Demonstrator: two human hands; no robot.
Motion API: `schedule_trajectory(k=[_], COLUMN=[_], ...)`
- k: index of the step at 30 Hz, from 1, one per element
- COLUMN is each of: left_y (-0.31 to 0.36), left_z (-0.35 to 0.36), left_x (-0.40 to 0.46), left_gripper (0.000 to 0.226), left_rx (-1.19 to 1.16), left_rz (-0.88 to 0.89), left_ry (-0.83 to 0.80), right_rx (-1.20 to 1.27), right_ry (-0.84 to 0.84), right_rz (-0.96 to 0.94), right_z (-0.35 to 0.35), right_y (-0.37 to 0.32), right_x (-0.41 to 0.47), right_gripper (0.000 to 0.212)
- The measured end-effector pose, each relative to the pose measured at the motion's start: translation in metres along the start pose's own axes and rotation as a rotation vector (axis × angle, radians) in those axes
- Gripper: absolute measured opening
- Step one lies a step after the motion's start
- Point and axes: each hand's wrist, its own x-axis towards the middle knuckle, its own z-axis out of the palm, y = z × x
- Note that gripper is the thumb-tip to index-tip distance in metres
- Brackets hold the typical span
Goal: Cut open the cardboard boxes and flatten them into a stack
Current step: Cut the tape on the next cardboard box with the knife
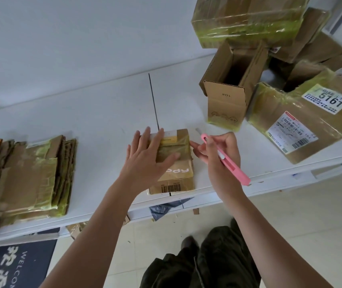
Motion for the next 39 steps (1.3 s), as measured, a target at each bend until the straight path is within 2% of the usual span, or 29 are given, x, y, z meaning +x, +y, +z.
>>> schedule_trajectory(k=[2, 7, 13, 25, 35, 39], left_y=[-0.002, -0.002, -0.007, -0.007, -0.007, -0.006], left_z=[-0.003, -0.002, 0.008, 0.007, 0.004, 0.005], left_x=[0.003, 0.005, 0.007, 0.010, 0.011, 0.011], left_gripper=[0.090, 0.092, 0.088, 0.083, 0.081, 0.082], left_rx=[-0.079, -0.177, -0.203, -0.224, -0.249, -0.257], left_rz=[0.005, 0.021, 0.030, 0.020, 0.022, 0.011], left_ry=[-0.042, 0.138, 0.182, 0.170, 0.107, 0.106], right_rx=[-0.053, -0.023, -0.010, -0.105, -0.119, -0.186], right_ry=[0.012, 0.004, -0.033, -0.143, -0.195, -0.236], right_rz=[-0.003, -0.003, 0.049, -0.022, 0.051, 0.006], right_z=[-0.001, 0.007, -0.001, -0.002, -0.007, -0.010], right_y=[0.007, 0.007, 0.010, 0.008, 0.007, 0.004], right_x=[-0.002, 0.000, 0.011, 0.027, 0.035, 0.037], right_gripper=[0.008, 0.009, 0.011, 0.014, 0.017, 0.018])
